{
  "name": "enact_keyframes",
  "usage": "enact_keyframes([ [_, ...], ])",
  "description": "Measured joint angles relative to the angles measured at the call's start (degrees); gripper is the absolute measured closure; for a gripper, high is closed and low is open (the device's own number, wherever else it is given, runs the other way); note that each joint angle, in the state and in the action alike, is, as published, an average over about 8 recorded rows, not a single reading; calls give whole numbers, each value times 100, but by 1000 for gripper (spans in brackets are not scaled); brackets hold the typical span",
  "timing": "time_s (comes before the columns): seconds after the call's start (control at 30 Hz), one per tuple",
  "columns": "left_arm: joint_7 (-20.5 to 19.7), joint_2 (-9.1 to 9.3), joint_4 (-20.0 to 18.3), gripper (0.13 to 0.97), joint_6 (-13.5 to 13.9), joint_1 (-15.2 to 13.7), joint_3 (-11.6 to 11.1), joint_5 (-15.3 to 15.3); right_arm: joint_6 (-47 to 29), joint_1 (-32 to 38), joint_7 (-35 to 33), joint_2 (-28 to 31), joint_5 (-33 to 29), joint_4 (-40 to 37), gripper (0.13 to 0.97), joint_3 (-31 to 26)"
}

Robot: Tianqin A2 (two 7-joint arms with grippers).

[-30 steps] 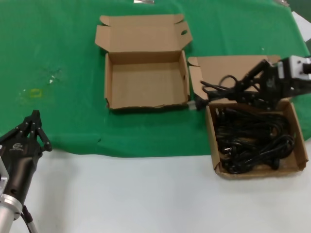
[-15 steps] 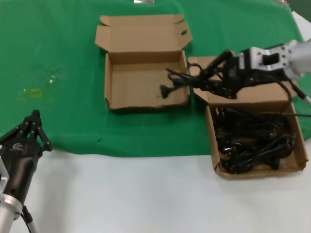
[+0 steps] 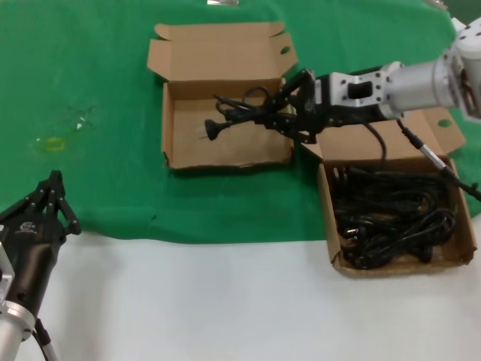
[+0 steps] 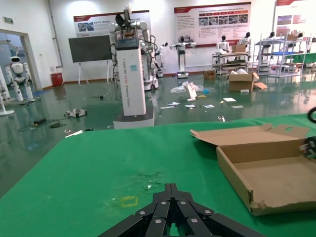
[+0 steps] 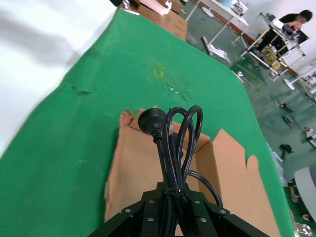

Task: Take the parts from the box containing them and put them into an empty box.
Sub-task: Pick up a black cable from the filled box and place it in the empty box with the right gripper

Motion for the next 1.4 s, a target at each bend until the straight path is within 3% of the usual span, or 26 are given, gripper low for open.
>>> enact_keyframes([
  [0.27, 0, 0, 0, 953, 0, 0, 0, 0, 612, 172, -429, -444, 86, -597, 880, 193],
  [0.6, 0, 0, 0, 953, 0, 0, 0, 0, 1202, 155, -549, -830, 99, -772, 880, 318],
  [1.4, 0, 0, 0, 953, 0, 0, 0, 0, 1857, -29, -501, -1077, 55, -804, 881, 404],
])
